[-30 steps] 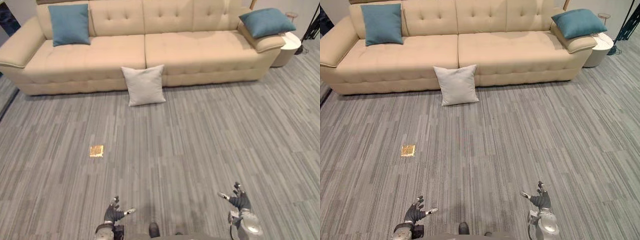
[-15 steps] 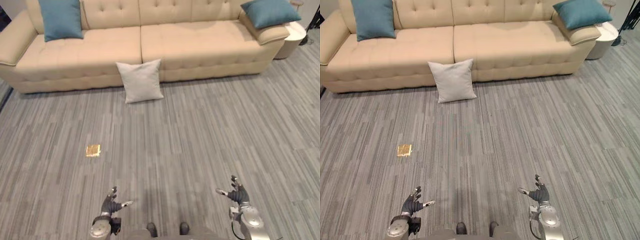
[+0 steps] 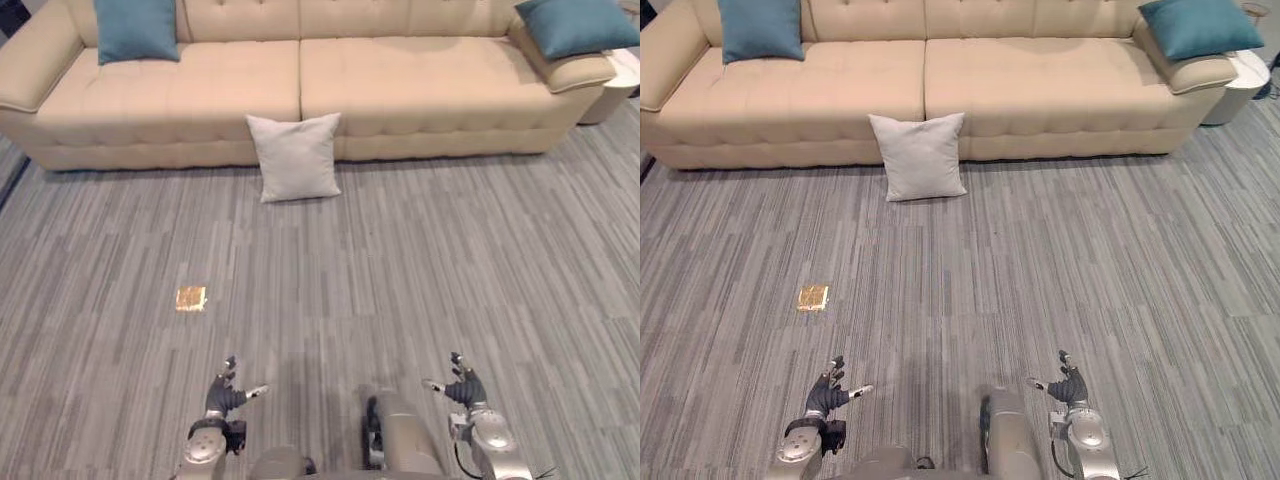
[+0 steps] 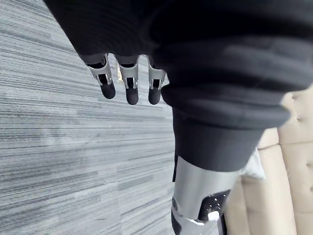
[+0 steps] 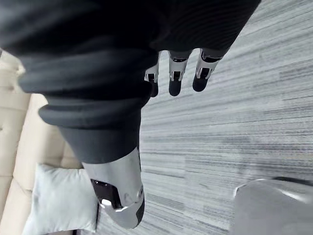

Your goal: Pick up cushions and gather them together orderly.

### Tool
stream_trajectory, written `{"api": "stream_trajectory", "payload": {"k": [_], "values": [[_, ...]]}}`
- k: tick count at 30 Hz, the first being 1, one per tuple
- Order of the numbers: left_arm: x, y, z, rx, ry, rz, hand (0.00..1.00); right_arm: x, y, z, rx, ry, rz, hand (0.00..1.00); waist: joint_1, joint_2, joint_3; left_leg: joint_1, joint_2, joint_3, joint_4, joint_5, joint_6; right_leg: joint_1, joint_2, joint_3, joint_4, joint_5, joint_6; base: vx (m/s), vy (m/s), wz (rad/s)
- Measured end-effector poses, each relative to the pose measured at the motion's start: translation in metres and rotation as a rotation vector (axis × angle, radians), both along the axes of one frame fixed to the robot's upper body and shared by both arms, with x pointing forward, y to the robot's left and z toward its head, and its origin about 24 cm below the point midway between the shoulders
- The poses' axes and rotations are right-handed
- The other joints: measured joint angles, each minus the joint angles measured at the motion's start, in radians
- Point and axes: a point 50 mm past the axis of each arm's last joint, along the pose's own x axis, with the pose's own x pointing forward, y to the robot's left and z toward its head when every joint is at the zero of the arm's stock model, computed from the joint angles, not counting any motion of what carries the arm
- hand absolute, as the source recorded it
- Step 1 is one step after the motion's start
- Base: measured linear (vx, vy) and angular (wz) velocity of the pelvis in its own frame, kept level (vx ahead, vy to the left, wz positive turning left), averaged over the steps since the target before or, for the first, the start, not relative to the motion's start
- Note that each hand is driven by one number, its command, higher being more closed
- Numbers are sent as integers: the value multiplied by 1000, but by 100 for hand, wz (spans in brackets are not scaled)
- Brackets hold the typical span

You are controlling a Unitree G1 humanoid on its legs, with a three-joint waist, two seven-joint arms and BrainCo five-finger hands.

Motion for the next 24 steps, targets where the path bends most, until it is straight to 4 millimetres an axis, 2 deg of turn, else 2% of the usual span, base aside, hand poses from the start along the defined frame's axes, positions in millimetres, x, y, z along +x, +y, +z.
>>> {"api": "stream_trajectory", "payload": {"k": [1,2,3,5,6,7,8,10,11,12,13,14,15,16,17,18,19,20,21,22,23,24], "values": [[9,-1,3,-2,-17,-7,0,8,-2,5,6,-30,-23,0,-5,11,1,-1,19,-21,6,44,-76,-16,-12,-18,81,-57,-26,465,-95,47],[11,-2,4,-4,-25,-9,0,10,-3,6,7,-36,-31,0,-6,11,1,4,17,-29,15,65,-106,-12,-20,-21,106,-83,-32,688,-163,40],[14,-5,5,-10,-34,-11,0,11,-4,7,8,-40,-36,0,-7,13,1,8,14,-33,78,119,-126,29,-27,-39,127,-128,-34,705,-179,43],[13,-9,4,-26,-35,-6,0,6,-2,7,17,-42,-37,0,-6,19,4,-71,38,-21,372,232,-157,163,-25,-67,66,-169,-42,632,-160,40],[13,-12,4,-36,-39,-2,0,5,2,8,30,-53,-37,0,6,20,5,-146,71,-3,556,295,-177,232,-19,-71,20,-179,-48,500,-111,16],[12,-13,5,-41,-45,-2,0,8,7,9,46,-69,-31,0,20,20,6,-244,133,67,774,271,-141,309,-1,-67,-38,-184,-55,473,-90,-2],[11,-14,6,-47,-50,-1,0,11,12,11,59,-82,-31,0,38,18,6,-336,188,134,903,240,-91,381,13,-55,-96,-187,-60,425,-44,-15],[10,-15,7,-51,-60,0,0,13,19,10,85,-88,-34,0,62,8,10,-448,226,217,930,208,-40,483,7,-33,-190,-194,-49,444,19,-20],[9,-16,8,-52,-63,1,0,15,21,10,91,-93,-32,0,75,7,11,-512,234,253,861,194,-17,532,-1,-18,-239,-197,-42,395,76,-25],[9,-15,7,-52,-60,1,0,16,21,11,91,-94,-31,0,85,1,14,-533,228,266,800,190,-12,552,-11,-9,-256,-201,-34,407,136,-38],[3,-14,4,-50,-42,9,0,18,21,9,90,-84,-33,0,92,-10,21,-567,177,255,565,197,-22,597,-47,12,-286,-212,-10,332,140,-38],[0,-13,2,-50,-30,13,0,19,20,8,90,-76,-34,0,95,-15,22,-567,151,240,442,211,-41,614,-63,18,-297,-217,-1,517,255,-48],[-5,-13,-3,-53,-4,18,0,20,16,7,76,-66,-39,0,97,-9,19,-560,109,193,182,269,-93,645,-79,40,-330,-225,14,348,186,-42],[-7,-13,-5,-55,7,21,0,20,14,6,66,-59,-40,0,99,6,11,-555,105,173,72,308,-110,659,-78,49,-348,-230,24,444,283,-58],[-10,-12,-7,-52,21,27,0,18,12,3,61,-38,-45,0,110,13,6,-547,100,160,37,436,-101,677,-84,72,-367,-244,47,370,251,-47],[-10,-12,-10,-56,36,40,0,19,14,1,64,-24,-48,0,109,-3,2,-553,68,150,62,472,-23,694,-113,84,-372,-239,59,577,376,-10],[-3,-8,-7,-45,24,44,0,17,13,0,63,-21,-52,0,100,-22,-8,-588,38,145,125,427,12,675,-142,82,-341,-221,77,497,295,19],[0,-8,-7,-46,21,39,0,16,11,0,60,-17,-55,0,99,-25,-8,-602,32,148,166,407,27,665,-150,92,-309,-218,84,506,298,37],[-1,-9,-8,-47,25,38,0,15,8,0,55,-15,-62,0,91,-28,-10,-606,20,151,227,345,43,639,-163,118,-215,-211,96,599,352,16],[-4,-8,-9,-46,37,40,0,14,7,-1,58,-14,-74,0,85,-32,-11,-572,1,157,248,293,55,607,-180,137,-77,-186,145,598,351,11],[-5,-7,-11,-45,45,41,0,13,7,-2,59,-9,-76,0,85,-37,-12,-545,-11,164,245,274,58,578,-189,149,16,-159,187,594,323,-3],[-8,-6,-12,-39,57,40,0,11,9,-5,63,8,-75,0,83,-44,-10,-473,-29,173,217,237,68,494,-209,176,232,-54,296,479,204,-11]]}}
